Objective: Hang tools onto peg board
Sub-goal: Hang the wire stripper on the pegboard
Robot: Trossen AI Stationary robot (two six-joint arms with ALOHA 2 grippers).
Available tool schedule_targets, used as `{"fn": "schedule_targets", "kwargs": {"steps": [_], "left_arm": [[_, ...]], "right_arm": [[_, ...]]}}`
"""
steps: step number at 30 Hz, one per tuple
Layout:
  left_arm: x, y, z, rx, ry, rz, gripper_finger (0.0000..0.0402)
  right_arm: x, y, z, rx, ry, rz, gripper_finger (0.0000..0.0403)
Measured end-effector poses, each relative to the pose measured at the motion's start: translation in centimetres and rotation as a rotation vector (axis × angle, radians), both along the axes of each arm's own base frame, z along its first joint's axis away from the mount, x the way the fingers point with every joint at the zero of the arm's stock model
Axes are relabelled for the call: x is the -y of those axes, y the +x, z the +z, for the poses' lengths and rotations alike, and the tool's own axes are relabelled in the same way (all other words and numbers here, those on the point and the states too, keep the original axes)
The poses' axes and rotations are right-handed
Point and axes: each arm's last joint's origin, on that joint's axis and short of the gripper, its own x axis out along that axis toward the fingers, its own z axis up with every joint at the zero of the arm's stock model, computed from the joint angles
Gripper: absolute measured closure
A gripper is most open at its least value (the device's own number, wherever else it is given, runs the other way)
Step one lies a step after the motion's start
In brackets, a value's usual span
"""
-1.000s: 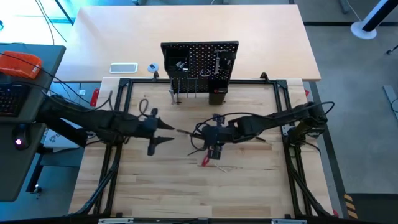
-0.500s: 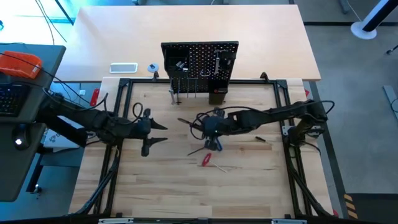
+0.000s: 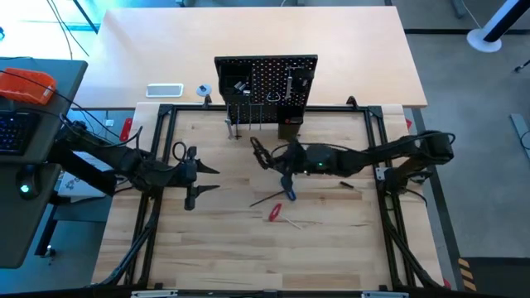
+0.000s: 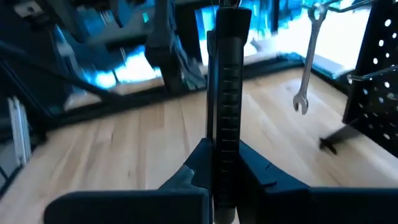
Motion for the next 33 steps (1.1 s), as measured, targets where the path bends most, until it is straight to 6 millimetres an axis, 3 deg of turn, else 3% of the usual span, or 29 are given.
{"fn": "schedule_targets", "kwargs": {"steps": [4, 10, 21, 33], "left_arm": [[0.0, 0.0, 0.1, 0.008, 0.006, 0.002, 0.0213], [0.1, 0.2, 0.2, 0.028, 0.000, 0.005, 0.0213], [0.5, 1.1, -0.2, 0.022, -0.017, 0.004, 0.0213], [0.7, 1.4, -0.5, 0.002, 0.006, -0.004, 0.0213]], "right_arm": [[0.0, -0.5, -2.6, 0.105, 0.028, 0.001, 0.0382], [-0.1, 1.1, -5.2, 0.107, 0.005, 0.026, 0.0382], [4.5, 1.9, -7.5, 0.179, 0.003, -0.008, 0.0382], [6.2, 2.0, -9.6, 0.170, 0.009, -0.006, 0.0382]]}}
